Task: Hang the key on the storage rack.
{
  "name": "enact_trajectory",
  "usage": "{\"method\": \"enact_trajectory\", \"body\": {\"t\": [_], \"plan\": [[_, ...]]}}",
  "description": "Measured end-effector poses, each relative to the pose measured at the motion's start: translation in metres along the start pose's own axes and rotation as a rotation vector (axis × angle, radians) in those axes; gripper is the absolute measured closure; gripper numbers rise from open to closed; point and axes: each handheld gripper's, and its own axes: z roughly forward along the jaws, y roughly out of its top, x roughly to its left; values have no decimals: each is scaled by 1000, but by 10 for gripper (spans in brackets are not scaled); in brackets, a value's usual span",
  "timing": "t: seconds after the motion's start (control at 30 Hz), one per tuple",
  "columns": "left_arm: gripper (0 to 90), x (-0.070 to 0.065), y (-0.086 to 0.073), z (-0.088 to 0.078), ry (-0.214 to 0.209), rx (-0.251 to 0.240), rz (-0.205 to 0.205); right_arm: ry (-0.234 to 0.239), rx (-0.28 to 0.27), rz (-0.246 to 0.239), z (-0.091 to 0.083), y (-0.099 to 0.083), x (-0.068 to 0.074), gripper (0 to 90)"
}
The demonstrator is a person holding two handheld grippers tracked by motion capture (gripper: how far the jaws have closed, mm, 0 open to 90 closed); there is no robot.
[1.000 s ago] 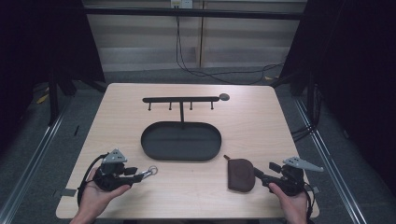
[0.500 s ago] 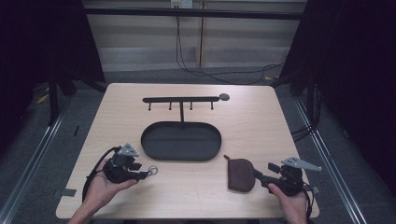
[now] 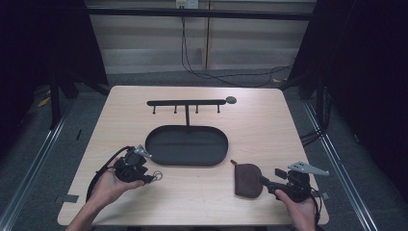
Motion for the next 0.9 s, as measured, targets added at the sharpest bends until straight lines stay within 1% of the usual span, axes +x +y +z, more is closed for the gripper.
{"method": "enact_trajectory", "body": {"t": [0.07,0.13,0.2,0.23,0.27,0.33,0.43,0.47,0.5,0.53,0.57,0.63,0.73,0.8,0.83,0.87,0.9], "plan": [[584,0,1,3,0,15,2,-1,-1,0,0,0,0,258],[601,2,3,7,-9,33,4,-1,1,0,0,0,0,257],[610,4,6,10,-1,41,5,-2,1,-2,0,0,0,257],[614,6,8,12,-14,43,0,-4,3,-1,1,0,0,255],[616,7,9,13,-14,43,-1,-3,5,-1,1,0,0,254],[620,9,12,15,-15,63,2,-2,6,-1,1,0,0,254],[633,10,15,19,-14,76,8,-1,9,-1,1,0,0,253],[640,12,19,21,-15,87,10,-2,9,-2,1,0,0,253],[647,11,21,22,-7,87,13,-1,9,-2,1,0,0,253],[642,10,23,22,-7,91,26,-2,10,-3,1,0,0,253],[639,8,24,23,-11,93,26,-3,12,-4,1,0,0,254],[633,8,27,28,-17,118,41,-2,12,-3,2,0,0,253],[611,11,28,34,-11,125,29,-1,14,-3,2,0,0,253],[605,10,28,36,-19,132,35,-5,12,-3,2,0,0,253],[605,9,29,37,-12,140,45,-6,15,-2,2,0,0,253],[608,7,29,38,-6,142,46,-7,18,-1,2,0,0,253],[616,7,29,39,-4,140,55,-5,22,3,3,0,-1,253]]}}
